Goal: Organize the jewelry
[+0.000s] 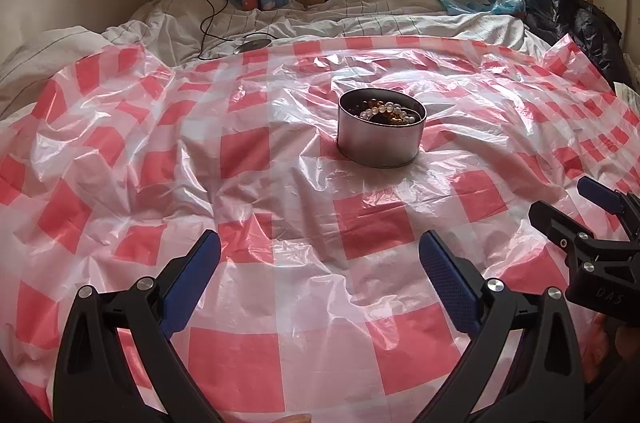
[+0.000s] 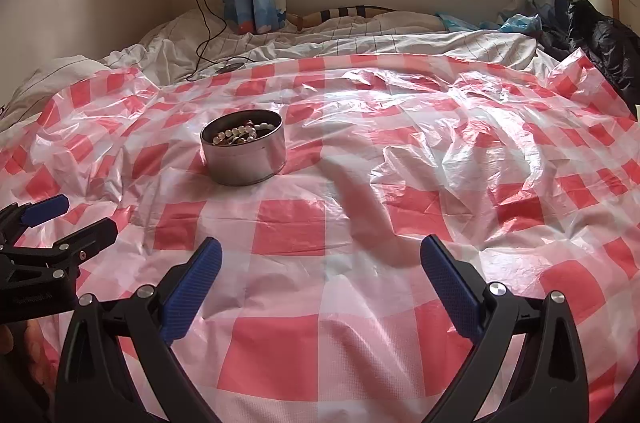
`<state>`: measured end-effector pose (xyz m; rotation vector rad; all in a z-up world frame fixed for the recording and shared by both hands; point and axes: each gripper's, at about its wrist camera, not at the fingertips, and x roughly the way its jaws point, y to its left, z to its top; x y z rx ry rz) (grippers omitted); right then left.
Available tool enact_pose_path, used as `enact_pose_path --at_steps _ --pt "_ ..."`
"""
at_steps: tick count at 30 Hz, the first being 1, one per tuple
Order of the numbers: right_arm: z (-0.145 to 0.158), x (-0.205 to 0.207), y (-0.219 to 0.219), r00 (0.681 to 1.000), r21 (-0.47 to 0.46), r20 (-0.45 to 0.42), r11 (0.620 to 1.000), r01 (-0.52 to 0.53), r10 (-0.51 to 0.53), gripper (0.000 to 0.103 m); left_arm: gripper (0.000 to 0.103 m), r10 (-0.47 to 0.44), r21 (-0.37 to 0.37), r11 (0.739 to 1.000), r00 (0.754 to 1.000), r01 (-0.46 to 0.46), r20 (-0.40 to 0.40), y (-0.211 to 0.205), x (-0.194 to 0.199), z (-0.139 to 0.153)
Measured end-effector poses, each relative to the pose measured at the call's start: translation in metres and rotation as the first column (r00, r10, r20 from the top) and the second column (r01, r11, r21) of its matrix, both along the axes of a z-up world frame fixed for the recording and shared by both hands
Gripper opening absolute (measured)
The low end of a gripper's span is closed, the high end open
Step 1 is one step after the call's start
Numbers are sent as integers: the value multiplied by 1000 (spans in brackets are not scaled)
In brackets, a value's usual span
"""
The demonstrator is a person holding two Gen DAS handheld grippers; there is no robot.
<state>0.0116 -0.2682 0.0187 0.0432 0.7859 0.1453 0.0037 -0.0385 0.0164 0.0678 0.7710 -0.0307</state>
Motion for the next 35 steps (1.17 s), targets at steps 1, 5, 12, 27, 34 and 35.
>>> enact_pose_path --at_steps 1,5,12,27,34,35 --pt "0 0 0 1000 0 -1 1000 -1 1 95 95 0 2 1000 1000 0 0 0 0 0" --pt "0 0 1 1000 -2 -2 1000 -2 2 95 95 0 1 1000 1000 0 0 0 0 -1" --pt "-1 -1 3 1000 -4 -4 1000 -5 5 95 95 14 33 999 1000 -13 -12 0 1 -3" --pt "-2 -3 -9 994 4 88 998 69 -69 95 95 37 -21 999 992 -40 -122 5 15 -26" --pt "-11 -6 -8 988 -26 117 994 104 -101 95 95 57 -69 995 976 -73 -210 16 22 -34" --pt "-12 -7 -9 987 -29 123 993 110 -106 95 95 57 -73 995 976 -74 -209 16 22 -34"
